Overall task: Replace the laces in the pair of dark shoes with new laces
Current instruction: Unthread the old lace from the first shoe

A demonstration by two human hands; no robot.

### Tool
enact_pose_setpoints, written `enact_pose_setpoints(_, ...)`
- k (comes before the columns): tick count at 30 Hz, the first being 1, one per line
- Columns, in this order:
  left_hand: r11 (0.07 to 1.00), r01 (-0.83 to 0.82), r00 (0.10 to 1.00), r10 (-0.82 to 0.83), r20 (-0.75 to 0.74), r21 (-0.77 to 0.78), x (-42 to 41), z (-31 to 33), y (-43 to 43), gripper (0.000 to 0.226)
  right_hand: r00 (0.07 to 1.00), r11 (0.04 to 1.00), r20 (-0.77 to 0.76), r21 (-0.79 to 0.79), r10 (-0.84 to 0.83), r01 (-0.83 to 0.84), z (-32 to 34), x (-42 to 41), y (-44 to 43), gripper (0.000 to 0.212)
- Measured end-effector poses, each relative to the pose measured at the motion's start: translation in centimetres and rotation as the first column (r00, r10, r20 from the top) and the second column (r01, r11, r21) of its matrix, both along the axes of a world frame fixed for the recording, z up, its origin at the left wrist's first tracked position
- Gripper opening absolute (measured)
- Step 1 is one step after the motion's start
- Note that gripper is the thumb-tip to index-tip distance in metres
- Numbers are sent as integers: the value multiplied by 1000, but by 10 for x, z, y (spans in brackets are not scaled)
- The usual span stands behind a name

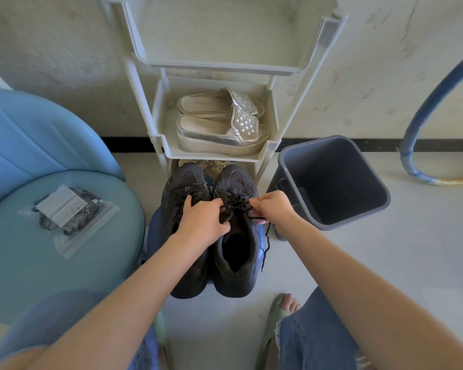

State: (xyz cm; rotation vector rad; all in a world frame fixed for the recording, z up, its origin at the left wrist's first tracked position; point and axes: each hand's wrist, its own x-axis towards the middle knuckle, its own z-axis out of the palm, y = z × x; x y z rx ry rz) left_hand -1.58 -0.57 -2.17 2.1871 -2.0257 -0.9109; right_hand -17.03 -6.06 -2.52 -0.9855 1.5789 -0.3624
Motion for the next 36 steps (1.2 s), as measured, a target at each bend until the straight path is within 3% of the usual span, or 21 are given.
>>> enact_pose_setpoints(3, 1000, -7, 1000, 7, -13, 15, 1, 2, 1, 12, 998, 997, 26, 58, -55, 53, -5, 3, 1, 17)
enact_pose_setpoints(8, 1000, -10, 1000, 9, -9, -7, 3, 2, 1, 15, 955, 945, -132, -159, 267, -287, 0, -2, -1, 28)
enact_pose_setpoints(12, 999, -8, 1000, 8, 20, -33, 1, 0, 0, 13, 929, 914, -72, -168, 363, -370, 7, -2, 0, 34)
enact_pose_setpoints(15, 999, 6, 999, -4, 40, -36, -1, -1, 0, 14, 906, 880, -146, -219, 397, -421, 3, 4, 2, 19)
enact_pose_setpoints(18, 997, 19, 998, -14, 64, -72, -3, -3, 1, 15, 988, 973, 2, -171, 156, -153, 1, 6, 2, 10)
enact_pose_setpoints(20, 997, 21, 997, -15, 80, -69, -3, -4, 1, 20, 994, 995, 90, -77, -56, 63, 3, 7, 3, 10)
enact_pose_setpoints(24, 999, 18, 997, -15, 76, -34, -3, -4, 1, 25, 894, 898, 111, 131, -434, 420, 5, 4, -3, 19)
enact_pose_setpoints(26, 999, 13, 997, -10, 78, -39, -4, -4, 2, 24, 951, 954, 65, 16, -301, 300, 4, 3, -7, 14)
enact_pose_setpoints(27, 999, 6, 997, -3, 72, -41, -4, -4, 2, 23, 991, 984, -28, -129, -129, 125, 3, 2, -9, 20)
enact_pose_setpoints(28, 999, -2, 998, 4, 63, -42, -3, -4, 3, 22, 987, 967, -149, -234, 67, -101, 3, 2, -8, 25)
enact_pose_setpoints(30, 999, -11, 998, 13, 54, -38, -2, -4, 2, 22, 874, 852, -342, -278, 344, -444, 0, 2, -6, 21)
enact_pose_setpoints(32, 999, -13, 999, 14, 51, -32, -2, -4, 2, 22, 832, 802, -332, -266, 444, -534, -3, 3, -3, 21)
enact_pose_setpoints(34, 999, -15, 999, 16, 44, -33, -3, -4, 2, 22, 874, 818, -197, -310, 443, -485, -2, 5, -2, 23)
enact_pose_setpoints(36, 999, -16, 999, 18, 49, -36, -3, -4, 2, 22, 847, 789, -228, -311, 480, -530, -2, 6, -4, 23)
